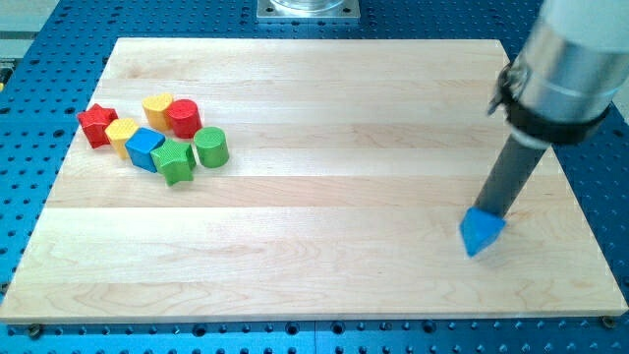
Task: Push the blue triangle at the bottom left corner of the board
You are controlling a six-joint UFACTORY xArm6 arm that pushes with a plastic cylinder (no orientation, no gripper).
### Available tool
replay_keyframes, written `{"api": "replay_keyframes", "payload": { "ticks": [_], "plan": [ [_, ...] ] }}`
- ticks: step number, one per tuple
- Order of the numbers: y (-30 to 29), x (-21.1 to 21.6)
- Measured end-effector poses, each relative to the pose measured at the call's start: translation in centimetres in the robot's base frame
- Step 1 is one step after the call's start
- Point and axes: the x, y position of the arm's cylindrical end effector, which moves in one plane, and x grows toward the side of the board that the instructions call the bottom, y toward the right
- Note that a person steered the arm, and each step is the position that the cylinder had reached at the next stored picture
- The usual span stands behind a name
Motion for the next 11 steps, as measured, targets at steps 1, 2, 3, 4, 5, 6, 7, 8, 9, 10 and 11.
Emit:
{"api": "replay_keyframes", "payload": {
  "ticks": [1,2,3,4,5,6,7,8,9,10,11],
  "plan": [
    [3.3,2.4],
    [-3.1,3.3],
    [-15.6,3.7],
    [-12.7,3.8],
    [-8.4,5.8],
    [-18.2,7.3],
    [-27.9,6.8],
    [-30.1,6.5],
    [-24.6,4.6],
    [-23.8,2.0],
    [-31.6,2.0]
  ]
}}
